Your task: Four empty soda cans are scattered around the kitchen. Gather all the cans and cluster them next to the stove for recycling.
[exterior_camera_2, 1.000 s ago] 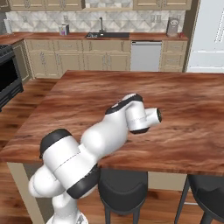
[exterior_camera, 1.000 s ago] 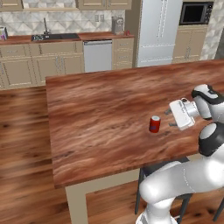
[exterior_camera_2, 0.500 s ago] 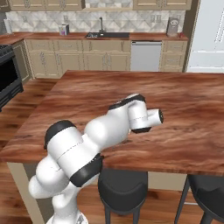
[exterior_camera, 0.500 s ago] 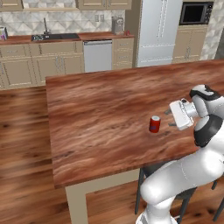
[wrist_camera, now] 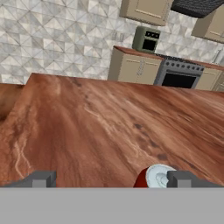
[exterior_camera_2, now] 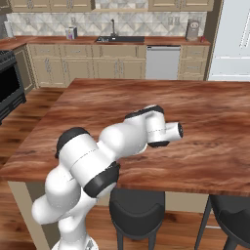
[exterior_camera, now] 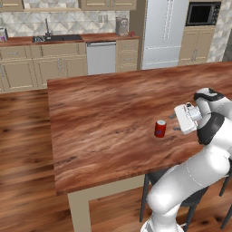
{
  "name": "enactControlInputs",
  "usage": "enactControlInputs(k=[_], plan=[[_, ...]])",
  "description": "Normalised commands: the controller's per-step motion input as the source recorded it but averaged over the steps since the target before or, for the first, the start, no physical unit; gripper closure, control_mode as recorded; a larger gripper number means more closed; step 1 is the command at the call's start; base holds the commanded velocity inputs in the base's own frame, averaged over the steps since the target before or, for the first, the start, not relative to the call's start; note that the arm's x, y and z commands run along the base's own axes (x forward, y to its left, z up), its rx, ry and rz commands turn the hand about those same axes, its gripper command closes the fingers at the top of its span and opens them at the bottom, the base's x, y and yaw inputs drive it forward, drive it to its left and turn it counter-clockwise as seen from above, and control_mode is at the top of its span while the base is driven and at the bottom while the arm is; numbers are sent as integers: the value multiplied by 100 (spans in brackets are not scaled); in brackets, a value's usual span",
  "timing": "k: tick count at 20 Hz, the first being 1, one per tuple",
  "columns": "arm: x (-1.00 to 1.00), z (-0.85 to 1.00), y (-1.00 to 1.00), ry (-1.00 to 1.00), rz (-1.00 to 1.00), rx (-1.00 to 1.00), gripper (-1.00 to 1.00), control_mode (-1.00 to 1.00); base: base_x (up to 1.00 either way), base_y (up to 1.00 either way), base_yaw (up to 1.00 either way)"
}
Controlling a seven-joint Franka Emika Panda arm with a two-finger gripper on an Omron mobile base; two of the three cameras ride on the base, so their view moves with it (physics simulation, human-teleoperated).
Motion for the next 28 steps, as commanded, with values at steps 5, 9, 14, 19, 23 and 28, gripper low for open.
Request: enactControlInputs(k=[5,9,14,19,23,28], plan=[[22,-13,-2,0,0,1,-100,-100,0,0,0],[21,-13,-3,0,0,0,-100,-100,0,0,0],[21,-15,-4,0,0,0,-100,-100,0,0,0],[20,-14,-3,0,0,1,-100,-100,0,0,0],[18,-13,-1,0,0,1,-100,-100,0,0,0],[11,-8,0,1,0,1,-100,-100,0,0,0]])
